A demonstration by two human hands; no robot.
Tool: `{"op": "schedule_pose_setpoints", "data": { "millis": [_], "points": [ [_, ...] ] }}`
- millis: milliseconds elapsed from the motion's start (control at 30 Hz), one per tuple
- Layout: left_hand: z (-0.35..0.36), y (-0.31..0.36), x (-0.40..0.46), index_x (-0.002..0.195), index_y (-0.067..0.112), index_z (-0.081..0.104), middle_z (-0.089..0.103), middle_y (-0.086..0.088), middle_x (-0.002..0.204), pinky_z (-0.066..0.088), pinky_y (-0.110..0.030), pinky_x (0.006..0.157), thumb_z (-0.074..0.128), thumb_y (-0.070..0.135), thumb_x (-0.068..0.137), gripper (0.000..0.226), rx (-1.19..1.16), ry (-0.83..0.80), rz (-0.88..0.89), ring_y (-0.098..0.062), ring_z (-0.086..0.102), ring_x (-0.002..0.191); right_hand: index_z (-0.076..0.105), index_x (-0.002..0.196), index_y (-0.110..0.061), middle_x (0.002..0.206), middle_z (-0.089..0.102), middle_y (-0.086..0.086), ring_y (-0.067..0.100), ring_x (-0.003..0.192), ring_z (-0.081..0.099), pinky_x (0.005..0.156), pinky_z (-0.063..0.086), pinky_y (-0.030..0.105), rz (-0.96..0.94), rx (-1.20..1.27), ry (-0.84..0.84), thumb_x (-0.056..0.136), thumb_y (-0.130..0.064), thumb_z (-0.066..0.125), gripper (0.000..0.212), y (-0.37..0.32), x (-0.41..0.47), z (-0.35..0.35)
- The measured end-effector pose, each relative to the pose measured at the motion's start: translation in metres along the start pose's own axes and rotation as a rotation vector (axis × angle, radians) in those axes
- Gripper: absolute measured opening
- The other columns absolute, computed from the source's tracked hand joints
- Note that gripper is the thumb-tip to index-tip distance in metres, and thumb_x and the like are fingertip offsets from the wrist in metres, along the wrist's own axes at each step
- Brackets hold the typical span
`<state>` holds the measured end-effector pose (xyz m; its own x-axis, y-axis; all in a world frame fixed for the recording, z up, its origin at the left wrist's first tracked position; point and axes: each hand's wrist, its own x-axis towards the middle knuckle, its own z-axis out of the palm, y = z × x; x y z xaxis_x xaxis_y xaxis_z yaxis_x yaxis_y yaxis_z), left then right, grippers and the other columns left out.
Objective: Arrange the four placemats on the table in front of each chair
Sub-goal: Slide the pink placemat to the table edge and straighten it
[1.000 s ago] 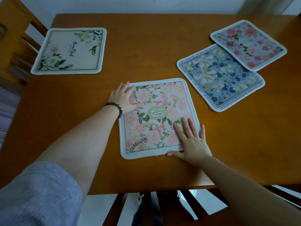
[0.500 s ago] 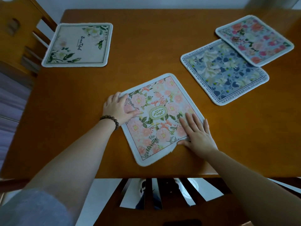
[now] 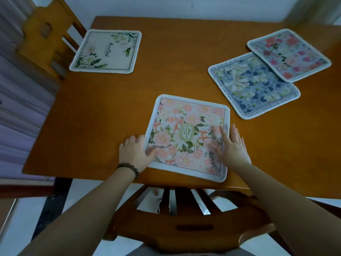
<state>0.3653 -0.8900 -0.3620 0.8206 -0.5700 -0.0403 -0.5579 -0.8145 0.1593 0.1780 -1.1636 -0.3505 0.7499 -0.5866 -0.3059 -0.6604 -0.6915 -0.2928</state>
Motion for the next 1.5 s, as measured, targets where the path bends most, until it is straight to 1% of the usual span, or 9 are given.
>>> {"op": "schedule_pose_setpoints", "data": {
  "millis": [67,133,200,300,567,700,967,1300,1500],
  "points": [
    [0.001,0.005,0.000,0.139,0.020,0.036,0.048,-0.018,0.128,0.036,-0.045,0.092,0.046,0.076,0.076,0.085,-0.076,-0.056,0.001,-0.033,0.043,0.117,-0.015,0.148,-0.037,0.158,-0.016,0.011,0.024,0.146,-0.014,0.116,-0.002,0.043,0.034,0.011,0.003,0.072,-0.088,0.026,0.100,-0.006,-0.011,0.004],
    [0.003,0.011,0.001,0.151,0.028,0.007,0.018,-0.017,0.155,0.019,-0.051,0.110,0.039,0.088,0.068,0.107,-0.112,-0.210,0.002,-0.034,0.016,0.141,-0.017,0.147,-0.037,0.158,-0.015,0.015,0.027,0.146,-0.012,0.113,-0.006,0.043,0.098,0.027,-0.029,0.060,-0.097,0.028,0.115,-0.010,-0.020,0.011],
    [0.006,0.017,0.003,0.150,0.034,-0.011,-0.007,-0.014,0.159,0.002,-0.052,0.115,0.027,0.098,0.056,0.120,-0.092,-0.333,0.009,-0.031,-0.008,0.145,-0.018,0.148,-0.035,0.157,-0.014,0.018,0.029,0.145,-0.014,0.113,-0.008,0.046,0.149,0.020,-0.069,0.057,-0.099,0.030,0.120,-0.012,-0.025,0.019],
    [0.010,0.021,0.001,0.147,0.038,-0.019,-0.018,-0.014,0.157,-0.007,-0.053,0.113,0.024,0.102,0.048,0.125,-0.058,-0.382,0.029,-0.031,-0.018,0.143,-0.013,0.149,-0.033,0.157,-0.015,0.019,0.030,0.144,-0.018,0.113,-0.009,0.050,0.124,0.012,-0.080,0.058,-0.098,0.028,0.119,-0.017,-0.023,0.027],
    [0.010,0.011,-0.016,0.145,0.044,-0.019,-0.023,-0.008,0.156,-0.008,-0.048,0.114,0.043,0.096,0.050,0.125,-0.035,-0.413,0.085,-0.026,-0.023,0.142,-0.012,0.149,-0.034,0.157,-0.015,0.019,0.031,0.144,-0.017,0.117,-0.004,0.049,0.056,-0.008,-0.135,0.056,-0.098,0.029,0.120,-0.013,-0.018,0.013],
    [0.008,0.007,-0.024,0.139,0.046,-0.030,-0.029,-0.008,0.154,-0.008,-0.049,0.113,0.048,0.097,0.040,0.136,0.010,-0.467,0.086,-0.030,-0.027,0.140,-0.026,0.143,-0.037,0.155,-0.015,0.025,0.037,0.144,-0.013,0.116,-0.002,0.046,0.074,-0.058,-0.201,0.040,-0.102,0.027,0.133,-0.009,-0.042,0.012],
    [0.008,0.015,-0.035,0.134,0.047,-0.036,-0.032,-0.012,0.152,-0.008,-0.053,0.112,0.058,0.092,0.037,0.142,0.025,-0.496,0.060,-0.031,-0.030,0.138,-0.028,0.144,-0.034,0.152,-0.025,0.025,0.039,0.141,-0.022,0.115,-0.006,0.046,0.039,-0.155,-0.230,0.052,-0.081,0.067,0.140,-0.023,-0.073,0.028],
    [0.001,0.020,-0.052,0.146,0.042,0.005,-0.006,-0.017,0.158,0.005,-0.049,0.114,0.072,0.074,0.054,0.119,0.017,-0.434,0.043,-0.032,-0.008,0.145,-0.016,0.148,-0.031,0.157,-0.007,0.024,0.038,0.145,-0.009,0.117,0.001,0.046,0.027,-0.175,-0.152,0.069,-0.068,0.068,0.121,-0.023,-0.084,0.029],
    [0.000,0.006,-0.047,0.126,0.040,-0.046,-0.028,-0.012,0.154,-0.004,-0.052,0.113,0.068,0.082,0.047,0.146,0.066,-0.466,0.028,-0.028,-0.026,0.140,-0.034,0.141,-0.024,0.154,-0.022,0.021,0.035,0.143,-0.020,0.113,-0.008,0.043,0.088,-0.163,-0.145,0.057,-0.076,0.070,0.143,-0.021,-0.083,0.026]
  ]
}}
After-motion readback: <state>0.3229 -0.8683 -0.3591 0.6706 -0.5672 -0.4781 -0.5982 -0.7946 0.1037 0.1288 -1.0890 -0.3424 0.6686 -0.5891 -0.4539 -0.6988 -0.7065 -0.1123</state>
